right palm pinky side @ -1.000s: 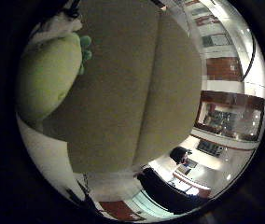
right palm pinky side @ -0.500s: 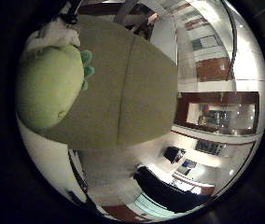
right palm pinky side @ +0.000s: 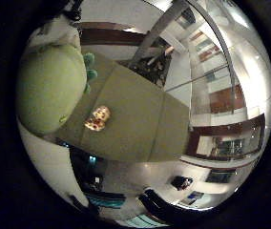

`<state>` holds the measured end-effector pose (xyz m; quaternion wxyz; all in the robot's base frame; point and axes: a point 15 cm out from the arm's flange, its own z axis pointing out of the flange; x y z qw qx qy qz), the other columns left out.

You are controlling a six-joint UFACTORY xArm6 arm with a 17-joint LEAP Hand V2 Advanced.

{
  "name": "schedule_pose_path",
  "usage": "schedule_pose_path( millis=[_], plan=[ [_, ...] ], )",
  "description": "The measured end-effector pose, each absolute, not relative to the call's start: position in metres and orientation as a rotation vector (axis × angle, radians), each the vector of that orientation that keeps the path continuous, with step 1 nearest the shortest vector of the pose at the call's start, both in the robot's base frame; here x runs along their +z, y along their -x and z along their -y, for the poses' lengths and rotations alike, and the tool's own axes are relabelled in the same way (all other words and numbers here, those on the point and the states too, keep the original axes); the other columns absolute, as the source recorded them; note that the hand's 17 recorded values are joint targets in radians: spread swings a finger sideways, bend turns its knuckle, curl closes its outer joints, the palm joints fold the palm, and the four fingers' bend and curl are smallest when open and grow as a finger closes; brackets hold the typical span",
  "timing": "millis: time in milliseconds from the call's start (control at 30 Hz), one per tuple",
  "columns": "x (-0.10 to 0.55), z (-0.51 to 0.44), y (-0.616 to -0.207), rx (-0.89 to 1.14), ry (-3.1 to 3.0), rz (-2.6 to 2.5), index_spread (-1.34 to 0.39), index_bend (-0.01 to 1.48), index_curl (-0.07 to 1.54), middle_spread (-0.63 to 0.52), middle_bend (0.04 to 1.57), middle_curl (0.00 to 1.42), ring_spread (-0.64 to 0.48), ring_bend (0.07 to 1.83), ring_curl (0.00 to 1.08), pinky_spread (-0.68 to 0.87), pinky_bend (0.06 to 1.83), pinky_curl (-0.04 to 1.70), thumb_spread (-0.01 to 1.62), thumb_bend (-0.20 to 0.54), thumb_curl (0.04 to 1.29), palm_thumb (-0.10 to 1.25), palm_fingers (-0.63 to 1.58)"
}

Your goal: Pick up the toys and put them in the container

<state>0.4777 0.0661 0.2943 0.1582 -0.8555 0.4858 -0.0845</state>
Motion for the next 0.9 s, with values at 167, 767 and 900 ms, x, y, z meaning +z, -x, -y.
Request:
schedule_pose_path(
  millis=[167, 767, 900],
  plan=[
    [0.283, -0.169, -0.458, -0.204, 2.455, -1.277, -0.25, 1.08, 0.88, -0.13, 1.35, 0.71, -0.20, 1.42, 0.71, -0.18, 1.44, 0.74, 0.76, -0.015, 0.82, 1.09, 1.15],
    [0.216, -0.301, -0.451, -0.269, 2.393, -1.128, -0.26, 1.04, 0.89, -0.13, 1.34, 0.70, -0.22, 1.36, 0.72, -0.20, 1.41, 0.78, 0.92, -0.025, 0.77, 0.96, 1.10],
    [0.204, -0.301, -0.454, -0.280, 2.410, -1.118, -0.32, 0.70, 0.83, -0.15, 1.15, 0.65, -0.20, 1.30, 0.66, -0.29, 1.34, 0.70, 0.97, -0.039, 0.67, 0.82, 0.90]
  ],
)
